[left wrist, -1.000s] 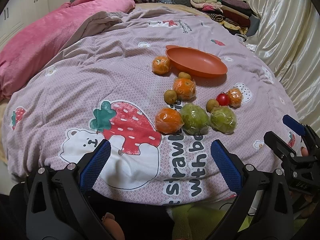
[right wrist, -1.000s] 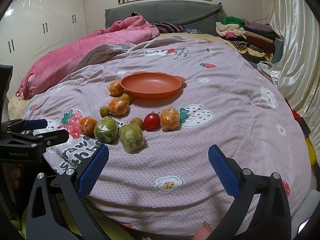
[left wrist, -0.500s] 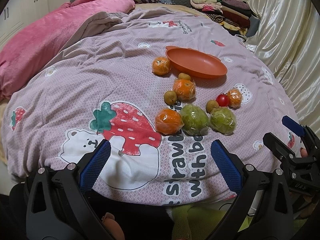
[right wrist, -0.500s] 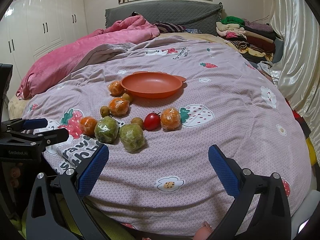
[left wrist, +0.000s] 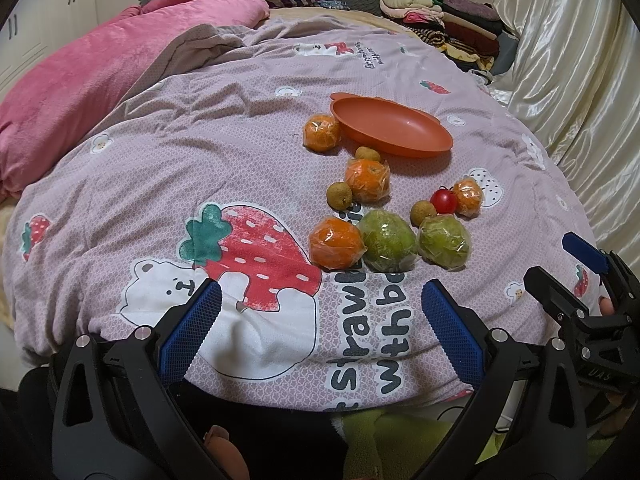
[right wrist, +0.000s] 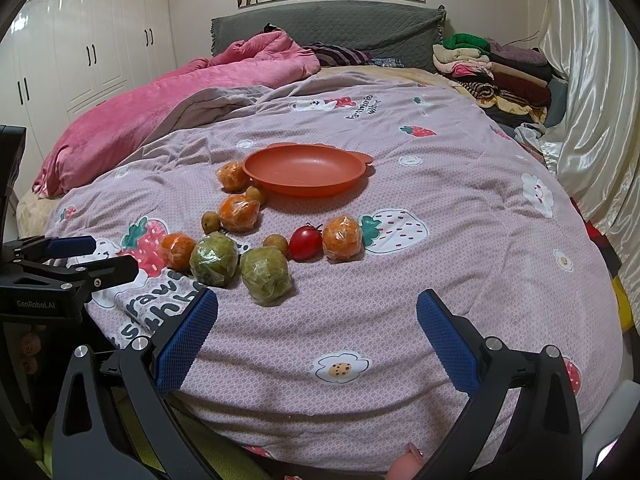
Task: Organize fruits
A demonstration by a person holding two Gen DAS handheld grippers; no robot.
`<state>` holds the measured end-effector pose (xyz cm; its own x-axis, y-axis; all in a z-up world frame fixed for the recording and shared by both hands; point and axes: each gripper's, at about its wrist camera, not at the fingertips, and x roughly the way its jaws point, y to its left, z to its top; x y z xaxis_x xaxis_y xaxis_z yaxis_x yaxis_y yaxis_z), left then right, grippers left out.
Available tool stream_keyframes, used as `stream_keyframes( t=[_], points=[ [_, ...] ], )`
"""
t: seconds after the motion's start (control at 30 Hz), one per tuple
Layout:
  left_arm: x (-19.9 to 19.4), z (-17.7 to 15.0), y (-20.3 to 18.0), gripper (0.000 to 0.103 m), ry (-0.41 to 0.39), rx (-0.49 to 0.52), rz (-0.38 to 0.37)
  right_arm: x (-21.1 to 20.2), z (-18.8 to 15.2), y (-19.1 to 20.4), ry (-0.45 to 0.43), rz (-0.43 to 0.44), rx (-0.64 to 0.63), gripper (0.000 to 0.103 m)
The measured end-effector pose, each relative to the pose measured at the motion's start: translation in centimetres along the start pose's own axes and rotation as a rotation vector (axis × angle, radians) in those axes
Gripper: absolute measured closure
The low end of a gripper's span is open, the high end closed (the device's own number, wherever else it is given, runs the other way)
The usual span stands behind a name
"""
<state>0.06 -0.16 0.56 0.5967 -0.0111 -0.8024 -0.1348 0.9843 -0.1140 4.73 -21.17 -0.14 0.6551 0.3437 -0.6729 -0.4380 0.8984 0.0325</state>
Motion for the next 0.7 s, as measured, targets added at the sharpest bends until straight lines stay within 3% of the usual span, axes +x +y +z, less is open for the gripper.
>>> stream_keyframes(
  t=[0.7],
  points=[
    [-0.37,0.35,-0.36,0.009,0.004,0.007,-0.01,0.62,-0.22,0.36,0.009,0.015,-0.004,0.004]
  ],
)
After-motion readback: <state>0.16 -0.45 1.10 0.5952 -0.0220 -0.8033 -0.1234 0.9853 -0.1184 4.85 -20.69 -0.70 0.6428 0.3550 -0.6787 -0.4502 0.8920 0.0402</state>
